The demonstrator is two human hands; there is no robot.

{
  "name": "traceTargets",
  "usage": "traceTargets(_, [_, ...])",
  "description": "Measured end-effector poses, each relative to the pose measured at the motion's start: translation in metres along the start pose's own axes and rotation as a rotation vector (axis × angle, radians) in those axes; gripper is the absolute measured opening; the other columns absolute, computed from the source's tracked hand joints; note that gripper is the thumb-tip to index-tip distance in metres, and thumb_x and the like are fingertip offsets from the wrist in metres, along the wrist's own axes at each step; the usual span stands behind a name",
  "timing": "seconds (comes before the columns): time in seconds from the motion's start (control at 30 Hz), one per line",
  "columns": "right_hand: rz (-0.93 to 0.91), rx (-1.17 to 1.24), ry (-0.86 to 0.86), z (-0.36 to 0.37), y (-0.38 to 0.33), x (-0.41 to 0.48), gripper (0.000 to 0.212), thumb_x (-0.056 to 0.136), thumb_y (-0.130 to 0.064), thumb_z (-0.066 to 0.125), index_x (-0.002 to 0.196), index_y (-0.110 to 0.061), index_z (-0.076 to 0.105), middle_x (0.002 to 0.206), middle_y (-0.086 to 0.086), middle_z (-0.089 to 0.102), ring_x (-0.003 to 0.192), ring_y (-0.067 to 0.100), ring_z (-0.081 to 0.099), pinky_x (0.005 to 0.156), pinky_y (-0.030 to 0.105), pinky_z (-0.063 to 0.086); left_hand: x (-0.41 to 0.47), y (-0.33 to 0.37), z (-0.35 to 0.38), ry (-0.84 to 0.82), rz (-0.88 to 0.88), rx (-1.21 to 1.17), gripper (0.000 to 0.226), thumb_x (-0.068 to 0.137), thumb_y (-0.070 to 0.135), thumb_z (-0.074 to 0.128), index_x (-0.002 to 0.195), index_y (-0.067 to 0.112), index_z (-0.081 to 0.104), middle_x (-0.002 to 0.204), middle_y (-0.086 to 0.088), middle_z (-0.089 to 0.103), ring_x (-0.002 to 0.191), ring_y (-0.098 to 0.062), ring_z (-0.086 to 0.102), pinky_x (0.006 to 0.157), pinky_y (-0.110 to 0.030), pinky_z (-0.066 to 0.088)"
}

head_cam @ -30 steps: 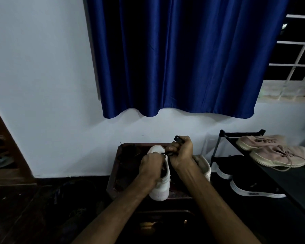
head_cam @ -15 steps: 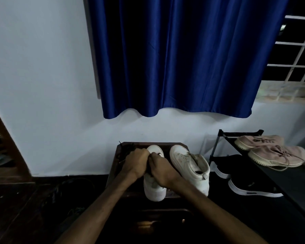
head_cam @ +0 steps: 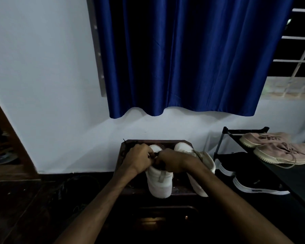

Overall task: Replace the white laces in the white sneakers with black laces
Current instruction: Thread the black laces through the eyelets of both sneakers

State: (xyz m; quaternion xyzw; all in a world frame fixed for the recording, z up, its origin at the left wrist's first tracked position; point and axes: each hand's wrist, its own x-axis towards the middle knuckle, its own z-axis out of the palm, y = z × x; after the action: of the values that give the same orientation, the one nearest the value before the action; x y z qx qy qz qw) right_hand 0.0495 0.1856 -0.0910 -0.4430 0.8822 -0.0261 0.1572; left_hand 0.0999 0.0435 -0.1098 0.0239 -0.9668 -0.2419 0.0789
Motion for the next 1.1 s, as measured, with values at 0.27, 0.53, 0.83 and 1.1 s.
traceTargets(0.27, [-0.064,0.290,0.608,0.036,0.016,-0.022,0.023,0.085,-0.003,0.065,0.098,-0.018,0.077,0.094,-0.004,0.076,0.088,0.005,0.067,0.076,0.015,0.049,0.001,0.000,0.004,0.049,0.023,-0.019,0.014,0.078,0.024,0.066,0.085,0.019,0.077,0.074,-0.005,0.073,0.064,-0.024,0.069,0.063,-0.035,0.057])
traceTargets(0.53, [-0.021,0.795,0.931,0.050,0.021,-0.045,0.029,0.086,0.006,0.064,0.093,-0.020,0.077,0.099,-0.012,0.075,0.099,0.006,0.069,0.089,0.022,0.053,0.002,-0.002,0.024,0.096,0.043,0.147,0.025,0.087,0.042,0.064,0.090,0.019,0.074,0.091,-0.009,0.071,0.088,-0.030,0.067,0.069,-0.034,0.052])
traceTargets(0.83, [0.135,0.396,0.482,0.041,0.026,-0.044,0.012,0.077,-0.020,0.079,0.087,-0.019,0.071,0.070,-0.005,0.071,0.062,0.001,0.064,0.063,0.018,0.049,0.002,-0.008,0.032,0.153,0.057,0.197,0.027,0.090,0.044,0.058,0.091,0.022,0.072,0.093,-0.006,0.071,0.089,-0.027,0.066,0.067,-0.033,0.048])
traceTargets(1.1, [0.229,0.130,0.394,0.019,0.010,-0.005,0.018,0.081,-0.004,0.065,0.081,-0.019,0.074,0.085,0.002,0.071,0.077,0.016,0.066,0.067,0.023,0.048,-0.001,-0.012,0.037,0.146,0.040,0.220,0.027,0.091,0.042,0.053,0.101,0.022,0.067,0.098,-0.009,0.069,0.093,-0.032,0.065,0.069,-0.035,0.047])
